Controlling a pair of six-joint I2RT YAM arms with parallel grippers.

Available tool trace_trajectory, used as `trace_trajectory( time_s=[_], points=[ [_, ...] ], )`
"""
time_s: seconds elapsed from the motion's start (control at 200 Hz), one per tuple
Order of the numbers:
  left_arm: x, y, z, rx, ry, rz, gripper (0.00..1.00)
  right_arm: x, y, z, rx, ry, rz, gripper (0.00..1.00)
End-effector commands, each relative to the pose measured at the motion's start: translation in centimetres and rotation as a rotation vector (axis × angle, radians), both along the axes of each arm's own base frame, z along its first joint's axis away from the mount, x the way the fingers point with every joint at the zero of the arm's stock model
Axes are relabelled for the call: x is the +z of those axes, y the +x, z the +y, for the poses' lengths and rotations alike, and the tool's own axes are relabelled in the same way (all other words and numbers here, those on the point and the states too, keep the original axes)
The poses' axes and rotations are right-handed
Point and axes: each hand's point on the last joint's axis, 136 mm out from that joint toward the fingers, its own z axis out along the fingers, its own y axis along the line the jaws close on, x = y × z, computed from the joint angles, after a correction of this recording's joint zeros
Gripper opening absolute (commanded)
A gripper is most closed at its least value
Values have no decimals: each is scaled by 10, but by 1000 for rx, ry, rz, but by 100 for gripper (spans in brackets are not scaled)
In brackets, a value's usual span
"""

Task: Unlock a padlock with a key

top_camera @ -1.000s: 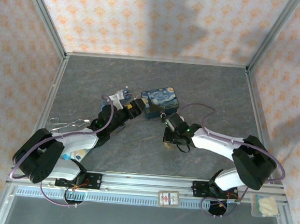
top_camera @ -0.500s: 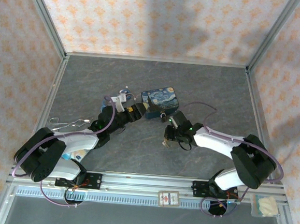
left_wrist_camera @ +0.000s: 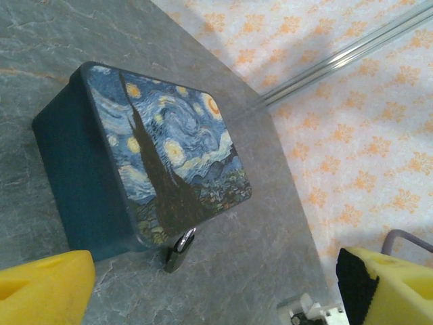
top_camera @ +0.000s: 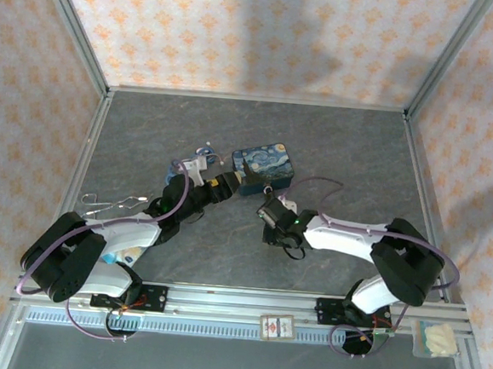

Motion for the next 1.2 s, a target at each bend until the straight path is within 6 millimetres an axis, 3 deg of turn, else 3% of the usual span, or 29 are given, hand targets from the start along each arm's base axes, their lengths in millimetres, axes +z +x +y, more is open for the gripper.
trace_trajectory(
  time_s=[0.0,0.135,0.275,0.415,0.53,0.781,0.936,1.106,1.196],
  points=[
    [12,6,-5,-2,8,-30,91,3,12,-3,-41,-44,-47,28],
    [13,6,-5,1,2,-33,91,4,19,-5,-13,-93,-79,19],
    [13,5,-6,-8,4,-32,91,3,23,-6,73,-125,-102,0],
    [8,-2,-6,-16,-47,9,91,11,31,-9,183,-126,-129,0],
    [8,-13,-13,-29,-187,69,89,31,37,3,283,-2,-160,0],
    [-5,-37,-33,-14,-360,140,88,57,44,5,344,104,-198,0],
    [-6,-39,-48,-53,-400,154,87,62,43,5,370,124,-204,0],
    [-4,-39,-58,-81,-433,154,85,83,48,11,357,213,-241,0],
    [-6,-37,-55,-62,-424,147,85,75,46,7,325,207,-216,0]
  ],
)
